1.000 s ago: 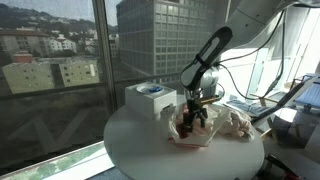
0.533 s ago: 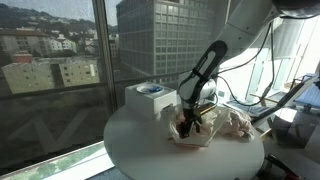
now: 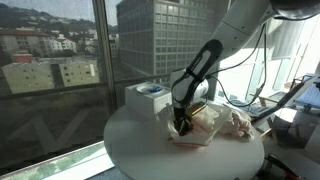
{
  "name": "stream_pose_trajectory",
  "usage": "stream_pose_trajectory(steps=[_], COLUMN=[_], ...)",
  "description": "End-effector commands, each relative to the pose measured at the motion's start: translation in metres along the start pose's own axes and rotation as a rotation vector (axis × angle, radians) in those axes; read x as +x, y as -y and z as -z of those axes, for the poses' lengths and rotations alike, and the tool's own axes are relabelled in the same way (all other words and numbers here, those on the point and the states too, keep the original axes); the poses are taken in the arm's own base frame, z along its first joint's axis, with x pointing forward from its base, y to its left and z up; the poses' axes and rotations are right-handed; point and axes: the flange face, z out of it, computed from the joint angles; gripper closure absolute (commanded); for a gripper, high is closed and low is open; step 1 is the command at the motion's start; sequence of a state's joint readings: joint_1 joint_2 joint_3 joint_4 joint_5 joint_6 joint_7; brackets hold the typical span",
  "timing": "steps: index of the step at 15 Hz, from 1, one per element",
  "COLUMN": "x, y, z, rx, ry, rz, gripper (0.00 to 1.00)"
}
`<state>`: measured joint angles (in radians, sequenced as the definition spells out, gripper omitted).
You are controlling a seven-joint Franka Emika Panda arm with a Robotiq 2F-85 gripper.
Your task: Remove all the objects from the plastic bag
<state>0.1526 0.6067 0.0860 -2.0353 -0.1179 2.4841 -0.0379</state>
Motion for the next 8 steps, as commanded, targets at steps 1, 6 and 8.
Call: stream_pose_trajectory(steps=[1,6,8], x=[0.008,0.006,0.008], y=[-0.003,-0.011,-0.009], z=[0.001,-0.008,-0.015], rx=[-0.052,-0.102,-0.098], ry=[-0.036,-0.041,-0.044], rz=[0.062,0.115,0.125], gripper=[0.00,0.02,0.00])
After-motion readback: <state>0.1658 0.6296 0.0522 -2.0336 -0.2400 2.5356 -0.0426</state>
